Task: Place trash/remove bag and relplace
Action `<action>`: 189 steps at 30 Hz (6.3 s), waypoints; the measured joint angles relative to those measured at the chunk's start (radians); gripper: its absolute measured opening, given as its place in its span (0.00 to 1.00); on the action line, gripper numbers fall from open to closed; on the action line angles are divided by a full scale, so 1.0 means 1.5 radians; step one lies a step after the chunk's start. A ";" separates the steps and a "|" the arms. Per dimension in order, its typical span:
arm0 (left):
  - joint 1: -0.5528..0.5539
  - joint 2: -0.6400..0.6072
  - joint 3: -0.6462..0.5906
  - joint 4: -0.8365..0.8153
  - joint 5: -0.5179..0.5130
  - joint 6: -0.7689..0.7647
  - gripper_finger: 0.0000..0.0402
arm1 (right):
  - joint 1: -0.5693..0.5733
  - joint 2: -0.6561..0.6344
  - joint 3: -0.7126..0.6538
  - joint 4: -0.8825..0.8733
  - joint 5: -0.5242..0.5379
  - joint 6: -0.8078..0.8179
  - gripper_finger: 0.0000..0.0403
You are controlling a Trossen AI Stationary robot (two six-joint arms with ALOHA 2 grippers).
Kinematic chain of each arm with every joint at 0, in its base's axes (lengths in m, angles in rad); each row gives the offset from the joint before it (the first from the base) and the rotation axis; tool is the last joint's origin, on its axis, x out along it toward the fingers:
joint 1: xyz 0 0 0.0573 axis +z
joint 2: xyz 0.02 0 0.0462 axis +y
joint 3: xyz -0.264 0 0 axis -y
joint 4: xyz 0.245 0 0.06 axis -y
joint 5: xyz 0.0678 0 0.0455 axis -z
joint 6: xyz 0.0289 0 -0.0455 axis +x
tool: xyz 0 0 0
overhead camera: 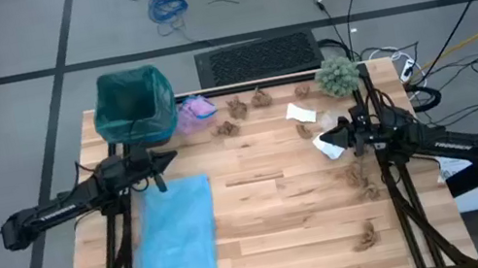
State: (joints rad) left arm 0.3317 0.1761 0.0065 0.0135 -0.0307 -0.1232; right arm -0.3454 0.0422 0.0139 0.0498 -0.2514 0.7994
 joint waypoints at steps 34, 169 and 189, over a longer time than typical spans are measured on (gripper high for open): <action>0.000 0.000 0.000 0.000 0.000 0.000 0.00 | 0.000 0.000 0.000 0.000 0.000 0.000 0.00; 0.067 1.288 1.193 -0.697 0.017 0.051 0.46 | 0.000 0.003 0.000 -0.001 0.009 0.000 0.00; 0.061 1.380 1.194 -0.693 -0.048 0.053 0.48 | 0.000 0.003 0.000 -0.001 0.009 0.000 0.00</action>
State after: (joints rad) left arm 0.4231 2.2465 1.7973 -1.0262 -0.1028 -0.0444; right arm -0.3454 0.0460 0.0143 0.0483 -0.2379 0.7994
